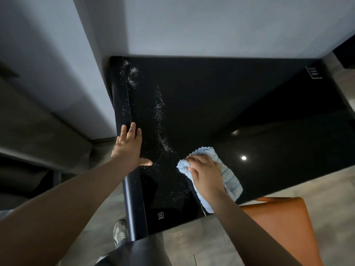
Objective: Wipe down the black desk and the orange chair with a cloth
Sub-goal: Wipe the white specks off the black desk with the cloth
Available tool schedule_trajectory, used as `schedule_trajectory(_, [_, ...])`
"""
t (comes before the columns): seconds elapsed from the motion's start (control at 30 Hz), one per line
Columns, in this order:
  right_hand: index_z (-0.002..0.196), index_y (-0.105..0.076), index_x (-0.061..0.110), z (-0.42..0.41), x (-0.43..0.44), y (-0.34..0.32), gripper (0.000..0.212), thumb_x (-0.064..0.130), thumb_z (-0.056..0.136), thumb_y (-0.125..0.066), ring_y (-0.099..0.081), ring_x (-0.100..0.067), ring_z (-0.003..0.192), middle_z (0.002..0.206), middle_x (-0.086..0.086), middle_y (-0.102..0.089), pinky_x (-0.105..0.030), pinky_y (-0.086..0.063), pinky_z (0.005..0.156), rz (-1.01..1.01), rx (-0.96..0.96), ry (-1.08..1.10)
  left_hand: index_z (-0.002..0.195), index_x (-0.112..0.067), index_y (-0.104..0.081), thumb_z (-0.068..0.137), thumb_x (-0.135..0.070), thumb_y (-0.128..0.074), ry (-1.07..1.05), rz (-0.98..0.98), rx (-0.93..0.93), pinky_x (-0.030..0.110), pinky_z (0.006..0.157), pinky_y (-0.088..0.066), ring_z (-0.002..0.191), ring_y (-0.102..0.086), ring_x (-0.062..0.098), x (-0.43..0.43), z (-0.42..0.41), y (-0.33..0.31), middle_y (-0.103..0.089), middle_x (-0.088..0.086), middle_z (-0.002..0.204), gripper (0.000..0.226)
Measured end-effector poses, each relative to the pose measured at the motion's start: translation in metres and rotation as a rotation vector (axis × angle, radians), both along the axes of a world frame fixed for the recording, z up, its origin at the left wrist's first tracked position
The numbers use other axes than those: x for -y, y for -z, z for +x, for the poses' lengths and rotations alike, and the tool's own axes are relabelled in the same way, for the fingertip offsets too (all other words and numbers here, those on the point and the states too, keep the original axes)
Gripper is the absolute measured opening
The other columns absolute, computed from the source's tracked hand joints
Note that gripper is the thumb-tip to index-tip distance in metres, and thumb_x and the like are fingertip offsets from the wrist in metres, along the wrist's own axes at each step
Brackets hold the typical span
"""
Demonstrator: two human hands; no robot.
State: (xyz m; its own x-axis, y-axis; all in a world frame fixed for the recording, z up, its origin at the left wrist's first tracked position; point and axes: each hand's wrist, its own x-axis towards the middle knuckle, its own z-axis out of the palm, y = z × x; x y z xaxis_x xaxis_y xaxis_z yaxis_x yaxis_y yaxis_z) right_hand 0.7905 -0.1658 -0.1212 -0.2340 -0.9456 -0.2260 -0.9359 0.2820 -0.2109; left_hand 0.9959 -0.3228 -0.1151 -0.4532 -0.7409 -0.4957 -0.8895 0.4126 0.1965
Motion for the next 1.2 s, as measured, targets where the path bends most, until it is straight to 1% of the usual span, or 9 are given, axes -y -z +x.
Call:
schedule_trajectory(0.17, [0.120,-0.061,0.029,0.011,-0.036,-0.002,0.033,0.021,0.090,-0.051,-0.048,-0.011,0.120,0.126,0.015,-0.056,-0.033,-0.034,0.089,-0.056,0.024,0.063,0.153,-0.009,0.005,0.069,-0.066,-0.068,0.001,0.006,0.017,0.046,0.120,-0.012,0.146,0.013,0.036,0.001,-0.002,0.000,0.017,0.011,0.159,0.126])
schedule_trajectory(0.27, [0.119,-0.062,0.029,0.020,-0.056,-0.003,0.034,0.023,0.089,-0.047,-0.049,-0.011,0.119,0.124,0.015,-0.057,-0.035,-0.036,0.089,-0.061,0.031,0.088,0.153,-0.009,0.004,0.068,-0.066,-0.069,0.006,-0.003,0.022,0.046,0.121,-0.011,0.146,0.012,0.037,0.002,-0.002,0.001,0.016,0.012,0.159,0.126])
schedule_trajectory(0.6, [0.120,-0.062,0.028,0.041,-0.115,-0.010,0.039,0.026,0.090,-0.038,-0.049,-0.011,0.119,0.125,0.014,-0.058,-0.035,-0.038,0.091,0.011,0.013,0.154,0.153,-0.007,0.002,0.069,-0.065,-0.068,0.011,-0.016,0.005,0.047,0.119,-0.012,0.146,0.011,0.037,0.000,0.000,0.000,0.013,0.012,0.160,0.124])
schedule_trajectory(0.77, [0.124,-0.059,0.028,0.044,-0.141,-0.014,0.032,0.022,0.095,-0.046,-0.047,-0.011,0.121,0.127,0.013,-0.056,-0.032,-0.037,0.095,0.092,0.008,0.118,0.153,-0.006,0.001,0.070,-0.064,-0.068,0.012,-0.020,-0.005,0.048,0.119,-0.015,0.146,0.009,0.038,0.000,0.000,-0.004,0.011,0.013,0.160,0.122])
schedule_trajectory(0.97, [0.112,-0.064,0.022,0.049,-0.165,-0.028,0.024,0.021,0.094,-0.048,-0.056,-0.015,0.108,0.112,0.005,-0.064,-0.030,-0.043,0.090,0.147,0.030,0.095,0.153,-0.006,0.000,0.070,-0.064,-0.069,0.012,-0.026,0.008,0.048,0.119,-0.017,0.146,0.009,0.038,-0.001,-0.001,-0.006,0.009,0.014,0.160,0.122])
schedule_trajectory(1.0, [0.109,-0.065,0.020,0.049,-0.165,-0.032,0.021,0.021,0.092,-0.054,-0.059,-0.016,0.104,0.108,0.003,-0.066,-0.031,-0.046,0.090,0.144,0.024,0.104,0.153,-0.005,0.000,0.070,-0.064,-0.069,0.015,-0.028,0.011,0.048,0.119,-0.017,0.146,0.009,0.038,-0.001,-0.002,-0.007,0.009,0.014,0.160,0.122])
schedule_trajectory(1.07, [0.097,-0.069,0.018,0.049,-0.164,-0.037,0.014,0.016,0.084,-0.064,-0.066,-0.016,0.089,0.093,0.002,-0.070,-0.029,-0.051,0.078,0.048,-0.018,0.119,0.153,-0.005,0.000,0.070,-0.064,-0.069,0.015,-0.028,0.012,0.048,0.119,-0.017,0.146,0.008,0.038,-0.001,-0.002,-0.008,0.009,0.015,0.160,0.122])
schedule_trajectory(1.13, [0.089,-0.069,0.020,0.049,-0.157,-0.047,0.018,0.021,0.086,-0.051,-0.065,-0.012,0.078,0.083,0.005,-0.069,-0.023,-0.047,0.069,-0.050,-0.030,0.142,0.153,-0.005,0.000,0.070,-0.063,-0.069,0.006,-0.021,0.009,0.047,0.119,-0.017,0.147,0.008,0.038,0.000,-0.002,-0.009,0.009,0.014,0.160,0.123])
schedule_trajectory(1.2, [0.092,-0.068,0.019,0.048,-0.143,-0.057,0.037,0.027,0.087,-0.032,-0.063,-0.013,0.081,0.086,0.004,-0.068,-0.026,-0.046,0.071,-0.085,-0.026,0.164,0.153,-0.006,0.000,0.070,-0.063,-0.069,0.001,-0.019,0.007,0.047,0.119,-0.017,0.147,0.008,0.037,0.000,-0.001,-0.008,0.009,0.013,0.160,0.122])
